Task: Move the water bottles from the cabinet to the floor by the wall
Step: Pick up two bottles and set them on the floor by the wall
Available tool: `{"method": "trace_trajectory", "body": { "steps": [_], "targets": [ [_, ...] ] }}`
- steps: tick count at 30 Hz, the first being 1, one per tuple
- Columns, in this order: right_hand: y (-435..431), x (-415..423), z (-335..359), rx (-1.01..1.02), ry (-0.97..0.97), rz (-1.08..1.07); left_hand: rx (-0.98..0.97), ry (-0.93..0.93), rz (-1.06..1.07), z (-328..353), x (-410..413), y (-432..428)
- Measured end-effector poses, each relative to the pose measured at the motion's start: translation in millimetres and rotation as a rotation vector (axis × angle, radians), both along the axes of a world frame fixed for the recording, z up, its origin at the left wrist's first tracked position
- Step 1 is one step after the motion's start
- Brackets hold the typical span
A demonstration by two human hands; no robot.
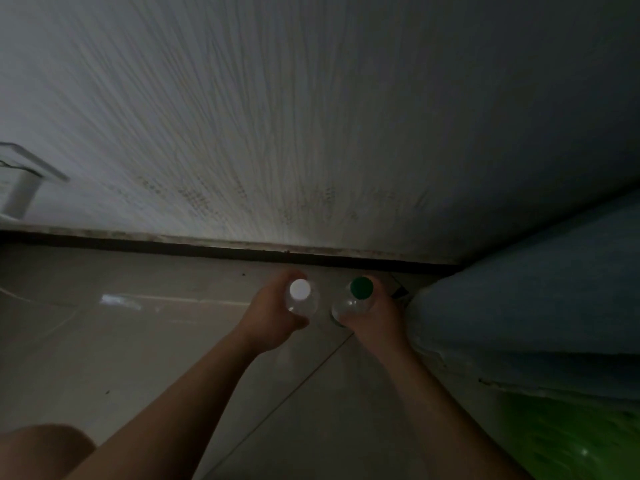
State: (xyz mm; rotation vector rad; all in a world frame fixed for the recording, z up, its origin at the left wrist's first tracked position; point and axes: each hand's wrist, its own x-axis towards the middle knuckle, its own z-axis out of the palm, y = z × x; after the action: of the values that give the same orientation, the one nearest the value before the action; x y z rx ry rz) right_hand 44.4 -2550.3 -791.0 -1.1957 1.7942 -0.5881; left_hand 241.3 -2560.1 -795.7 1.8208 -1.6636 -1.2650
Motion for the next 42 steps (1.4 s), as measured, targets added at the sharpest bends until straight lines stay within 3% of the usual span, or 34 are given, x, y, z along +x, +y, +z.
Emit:
{"method": "trace_trajectory", "body": {
  "steps": [29,35,42],
  "targets": [
    [15,2,-22,-0.025,-0.081,-0.021,0.009,-0.013,-0.026,-8,-2,9],
    [19,-5,-3,-0.028,-0.144,-0.029,0.010,0.025,0.009,15,-6,7],
    [32,-17,59,0.059,-0.178,-0.049,-0.060,-0.041,0.003,93,4,16]
  ]
}}
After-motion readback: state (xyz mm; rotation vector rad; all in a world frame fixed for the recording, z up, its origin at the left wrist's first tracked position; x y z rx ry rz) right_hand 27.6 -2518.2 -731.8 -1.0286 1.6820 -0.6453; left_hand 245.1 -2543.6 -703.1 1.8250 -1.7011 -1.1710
